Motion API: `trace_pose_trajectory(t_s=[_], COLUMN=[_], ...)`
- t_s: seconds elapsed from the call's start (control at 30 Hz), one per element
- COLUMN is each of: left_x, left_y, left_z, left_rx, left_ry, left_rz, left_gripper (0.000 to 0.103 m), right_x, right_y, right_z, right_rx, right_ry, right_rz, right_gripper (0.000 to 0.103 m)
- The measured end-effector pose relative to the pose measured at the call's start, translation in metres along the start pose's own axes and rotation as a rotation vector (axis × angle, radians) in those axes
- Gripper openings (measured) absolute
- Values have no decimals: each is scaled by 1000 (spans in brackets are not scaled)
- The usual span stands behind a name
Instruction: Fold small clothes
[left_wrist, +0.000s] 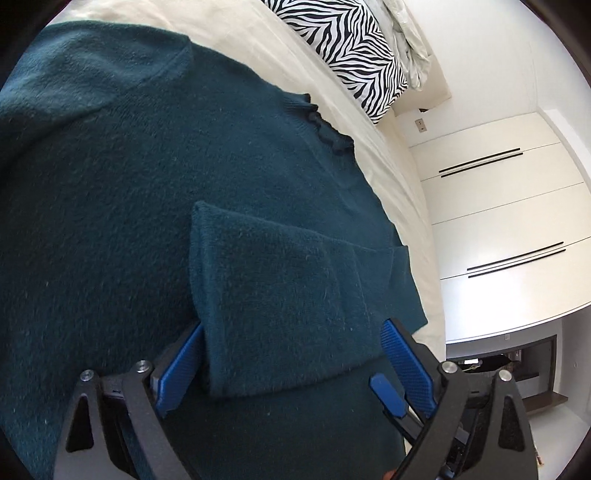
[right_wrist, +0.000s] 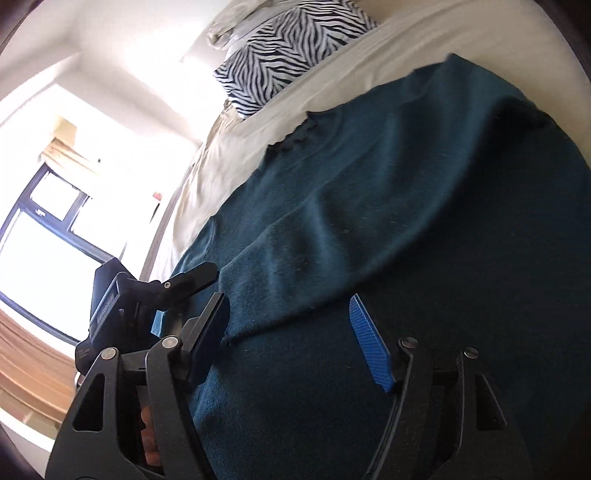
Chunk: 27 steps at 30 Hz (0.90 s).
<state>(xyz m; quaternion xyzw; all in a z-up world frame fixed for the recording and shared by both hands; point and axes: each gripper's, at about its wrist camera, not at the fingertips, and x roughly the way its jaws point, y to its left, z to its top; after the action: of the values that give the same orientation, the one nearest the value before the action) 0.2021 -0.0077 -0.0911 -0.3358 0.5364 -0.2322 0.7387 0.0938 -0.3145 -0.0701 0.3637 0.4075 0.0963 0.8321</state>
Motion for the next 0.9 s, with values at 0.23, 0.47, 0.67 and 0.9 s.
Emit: trace_pose_trajectory(t_s=[0.23, 0.47, 0.67, 0.9], left_x=[0, -43, -49, -24], left_y=[-13, -54, -54, -6], left_z=[20, 50, 65, 53], left_rx=[70, 239, 324, 238], left_ry=[9, -188, -274, -187], left_rz=[82, 49, 72, 204], left_gripper=[19, 16, 13, 10], right_x=[-31, -52, -30, -5], right_y=[-65, -103, -112, -120], right_z=[11, 34, 65, 97], right_rx=[198, 335, 406, 482], right_ry=[-80, -155, -149, -164], right_rz=[74, 130, 151, 156], right_gripper=[67, 67, 67, 67])
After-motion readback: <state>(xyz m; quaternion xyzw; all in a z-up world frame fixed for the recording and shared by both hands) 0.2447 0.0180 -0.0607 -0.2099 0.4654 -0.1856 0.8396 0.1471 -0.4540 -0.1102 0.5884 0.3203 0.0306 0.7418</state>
